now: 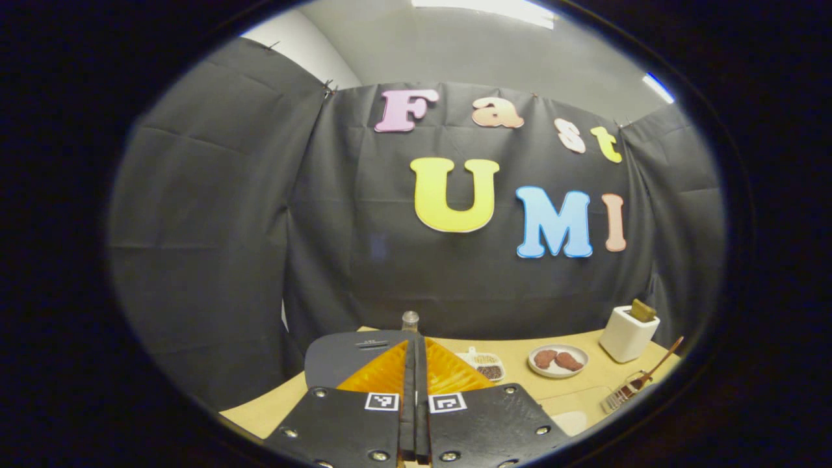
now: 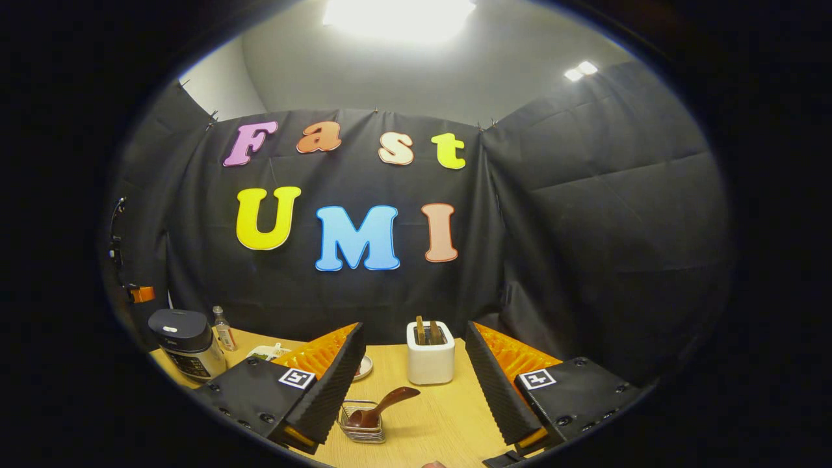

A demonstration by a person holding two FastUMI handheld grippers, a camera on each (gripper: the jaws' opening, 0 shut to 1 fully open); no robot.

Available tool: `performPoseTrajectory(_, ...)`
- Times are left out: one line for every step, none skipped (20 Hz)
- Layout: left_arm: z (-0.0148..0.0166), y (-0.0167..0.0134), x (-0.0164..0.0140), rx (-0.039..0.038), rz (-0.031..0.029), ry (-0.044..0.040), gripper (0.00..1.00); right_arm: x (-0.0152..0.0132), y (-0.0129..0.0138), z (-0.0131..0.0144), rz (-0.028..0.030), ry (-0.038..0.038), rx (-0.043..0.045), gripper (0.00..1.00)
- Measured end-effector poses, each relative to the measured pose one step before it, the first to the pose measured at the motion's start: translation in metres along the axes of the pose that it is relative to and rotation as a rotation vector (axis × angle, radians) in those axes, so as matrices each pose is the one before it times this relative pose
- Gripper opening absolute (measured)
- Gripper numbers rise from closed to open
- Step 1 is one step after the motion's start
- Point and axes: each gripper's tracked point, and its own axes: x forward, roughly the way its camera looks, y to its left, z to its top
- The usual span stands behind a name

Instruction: Close the left gripper, press the button to open the rice cooker; take a wooden spoon from the chopstick holder with the right hand, scoop a spoonful of rice and pour it into the rice cooker, then put the wooden spoon back into the chopstick holder.

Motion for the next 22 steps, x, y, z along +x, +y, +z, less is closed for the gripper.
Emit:
performPoseTrajectory(-0.01084,0.00009,0.00557,-0.00208,-0.00609,0.01889,0.02,0.00272,0.00235,0.00001,-0.00137,0.0027,-0.00448,0.96)
performPoseTrajectory(-0.0082,-0.0002,0.0055,-0.00077,-0.00468,0.01562,0.02,0.00314,0.00258,-0.001,0.00044,0.00339,-0.00537,0.96)
performPoseTrajectory(-0.01009,0.00008,0.00453,0.0011,-0.00129,0.01716,0.02,0.00324,0.0021,-0.00102,0.00083,0.00531,-0.00624,0.96)
performPoseTrajectory(-0.00815,-0.00047,0.0034,0.00125,-0.00267,0.01257,0.0,0.00306,0.00202,-0.00081,0.00237,0.00523,-0.00624,0.96)
performPoseTrajectory(-0.00956,0.00004,0.00349,0.00269,0.00075,0.01355,0.02,0.00235,0.002,-0.00053,0.00131,0.00419,-0.00578,0.96)
performPoseTrajectory(-0.00527,-0.00055,0.00196,0.00219,-0.0015,0.01162,0.02,0.00267,0.00165,-0.00078,0.00053,0.00343,-0.00609,0.98)
performPoseTrajectory(-0.00686,-0.00085,0.00109,-0.00015,-0.00252,0.01091,0.02,0.00171,0.00148,0.00178,-0.00083,-0.00291,-0.00447,0.97)
performPoseTrajectory(-0.0054,-0.001,0.00205,0.00131,-0.00229,0.0079,0.0,0.00094,0.00224,0.00106,0.00312,-0.00261,-0.00346,0.96)
performPoseTrajectory(-0.00589,-0.00065,0.00303,0.00569,0.00109,0.00963,0.02,0.00153,0.00239,0.00034,0.00435,0.00047,-0.00552,0.98)
performPoseTrajectory(-0.0052,0.00097,0.00222,0.00489,0.00161,0.01237,0.02,0.00226,0.0018,-0.00106,0.00416,0.00267,-0.00829,0.97)
performPoseTrajectory(-0.0038,-0.00062,0.00258,-0.00165,-0.00037,0.01063,0.02,0.00195,0.00116,0.00012,0.005,0.00276,-0.00886,0.96)
performPoseTrajectory(-0.0049,-0.00082,0.00012,-0.00398,0.00129,0.01142,0.02,0.00142,0.00117,0.00026,0.00426,0.00033,-0.00697,0.98)
performPoseTrajectory(-0.00144,0.00084,-0.00067,-0.00413,0.00387,0.00625,0.0,0.00156,0.00104,0.00122,0.00313,-0.00092,-0.00371,0.98)
performPoseTrajectory(-0.00588,0.0005,0.00278,-0.00543,0.00515,0.00217,0.02,0.00065,0.00025,0.00142,0.00242,-0.00144,-0.00134,0.97)
performPoseTrajectory(-0.00129,0.00052,0.00136,-0.00708,0.0044,-0.00903,0.02,0.00046,-0.00041,0.00056,-0.00045,-0.00184,-0.00215,0.97)
performPoseTrajectory(-0.00372,-0.00033,0.00173,-0.00605,0.00223,0.00256,0.03,0.0014,-0.00045,-0.00021,-0.00118,0.00103,-0.00395,0.97)
performPoseTrajectory(-0.0038,-0.00026,-0.0012,-0.01285,0.00226,-0.00309,0.02,0.00097,-0.00055,-0.00135,-0.00162,0.0038,-0.00362,0.97)
performPoseTrajectory(-0.00141,-0.00007,0.00043,-0.00478,-0.00091,-0.00036,0.03,0.0007,0.00026,-0.00284,0.00014,0.00784,-0.00212,0.97)
performPoseTrajectory(-0.00351,-0.0002,-0.00185,0.00514,-0.00028,-0.00266,0.03,0.00047,0.00061,-0.00254,0.0012,0.00787,0.00132,0.97)
performPoseTrajectory(-0.00032,-0.00022,0.00054,0.02239,0.00349,-0.00323,0.03,0.00074,0.00144,-0.00019,0.00379,0.00582,0.00575,0.97)
performPoseTrajectory(-0.00297,-0.00048,-0.00029,0.03117,0.00763,0.00511,0.03,0.00033,0.00256,0.00039,0.00505,0.00313,0.0076,0.97)
performPoseTrajectory(0.00169,0.00093,0.00046,-0.00137,0.00748,-0.00481,0.03,-0.00001,0.00074,0.00144,0.00228,-0.00321,0.00895,0.98)
